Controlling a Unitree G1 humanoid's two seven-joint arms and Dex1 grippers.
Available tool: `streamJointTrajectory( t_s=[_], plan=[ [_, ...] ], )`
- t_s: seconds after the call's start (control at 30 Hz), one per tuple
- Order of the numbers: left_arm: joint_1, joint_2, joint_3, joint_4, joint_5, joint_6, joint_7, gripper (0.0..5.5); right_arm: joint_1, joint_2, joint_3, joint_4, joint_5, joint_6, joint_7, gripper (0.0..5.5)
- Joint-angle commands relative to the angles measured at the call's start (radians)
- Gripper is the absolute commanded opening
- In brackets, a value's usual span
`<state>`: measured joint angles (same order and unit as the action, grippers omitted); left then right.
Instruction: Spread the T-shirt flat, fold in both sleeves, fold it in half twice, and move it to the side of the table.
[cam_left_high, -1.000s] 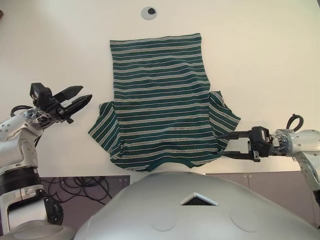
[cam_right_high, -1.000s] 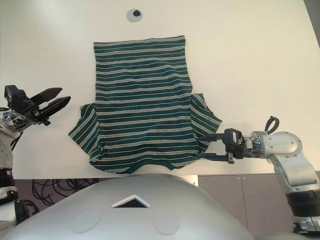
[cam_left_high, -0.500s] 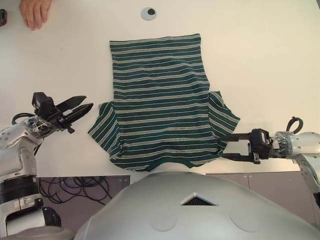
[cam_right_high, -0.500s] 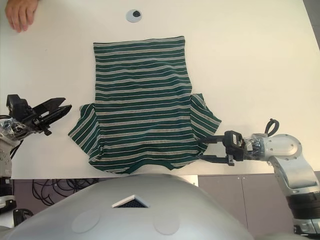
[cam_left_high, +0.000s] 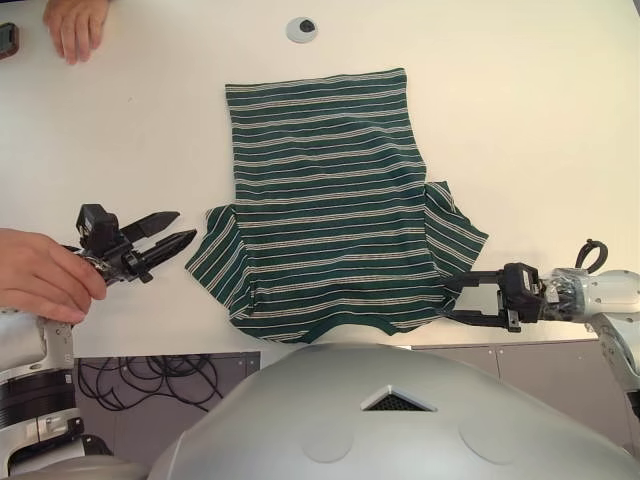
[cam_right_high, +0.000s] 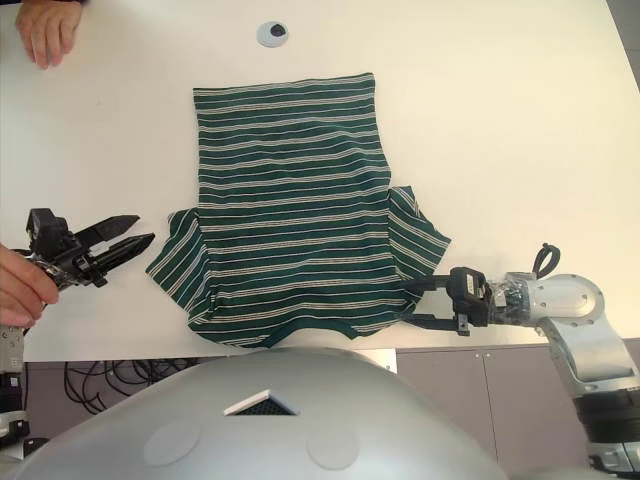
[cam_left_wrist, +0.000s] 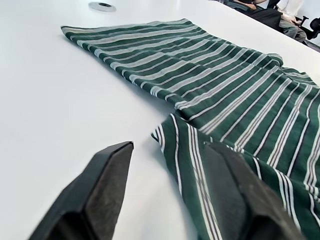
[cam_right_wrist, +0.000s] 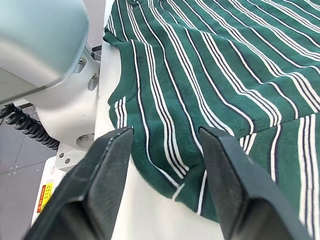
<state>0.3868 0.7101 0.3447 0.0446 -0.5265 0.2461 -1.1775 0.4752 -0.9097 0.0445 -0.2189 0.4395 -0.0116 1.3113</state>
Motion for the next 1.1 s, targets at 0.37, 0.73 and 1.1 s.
streamJointTrajectory(
  t_s=[0.37, 0.73, 1.1],
  plan=[
    [-0.012, 0.019, -0.026, 0.05, 0.05, 0.004, 0.005, 2.15, -0.012, 0.002, -0.01, -0.023, 0.002, 0.018, -0.002, 2.41],
    [0.004, 0.013, -0.061, 0.097, 0.1, -0.05, -0.001, 2.99, 0.0, 0.001, -0.018, -0.048, 0.005, 0.036, -0.01, 2.41],
    [0.106, 0.076, -0.077, 0.089, 0.1, -0.025, -0.087, 2.99, 0.004, 0.004, -0.016, -0.048, 0.0, 0.035, -0.014, 2.41]
  ],
)
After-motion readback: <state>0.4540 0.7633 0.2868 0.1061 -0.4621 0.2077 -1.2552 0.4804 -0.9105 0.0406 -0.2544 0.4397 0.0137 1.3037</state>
